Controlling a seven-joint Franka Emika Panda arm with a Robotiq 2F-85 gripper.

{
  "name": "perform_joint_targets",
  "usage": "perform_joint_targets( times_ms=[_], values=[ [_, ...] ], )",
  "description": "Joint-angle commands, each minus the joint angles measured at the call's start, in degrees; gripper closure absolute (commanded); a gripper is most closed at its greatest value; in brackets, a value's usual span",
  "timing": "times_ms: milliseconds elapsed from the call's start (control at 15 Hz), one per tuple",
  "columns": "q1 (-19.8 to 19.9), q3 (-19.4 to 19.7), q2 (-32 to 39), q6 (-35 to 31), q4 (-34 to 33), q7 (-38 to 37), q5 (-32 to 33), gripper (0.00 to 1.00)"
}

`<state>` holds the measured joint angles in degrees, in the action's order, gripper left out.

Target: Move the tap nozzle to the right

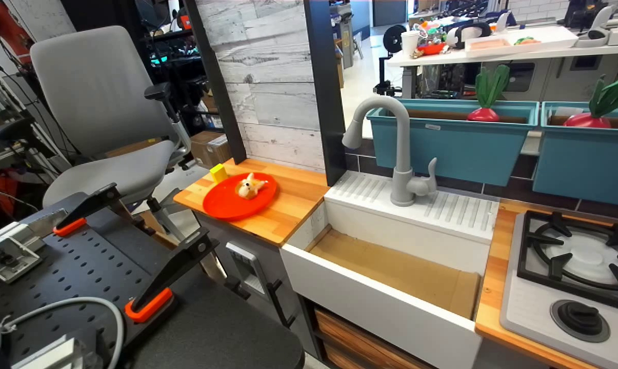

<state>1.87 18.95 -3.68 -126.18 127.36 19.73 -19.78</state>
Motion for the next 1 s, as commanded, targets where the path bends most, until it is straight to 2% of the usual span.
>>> perform_joint_targets(
  times_ms=[0,200,667,933],
  values=[
    [2.9,-2.8,0.0,0.2,-0.2,0.1,-0.2,0.00],
    [2.9,-2.7,-0.1,0.2,-0.2,0.1,-0.2,0.00],
    [4.3,-7.0,13.7,-10.4,-3.6,-15.7,-1.5,0.00],
    [5.6,-9.1,22.2,-7.7,-9.6,-23.3,-2.4,0.00]
  ],
)
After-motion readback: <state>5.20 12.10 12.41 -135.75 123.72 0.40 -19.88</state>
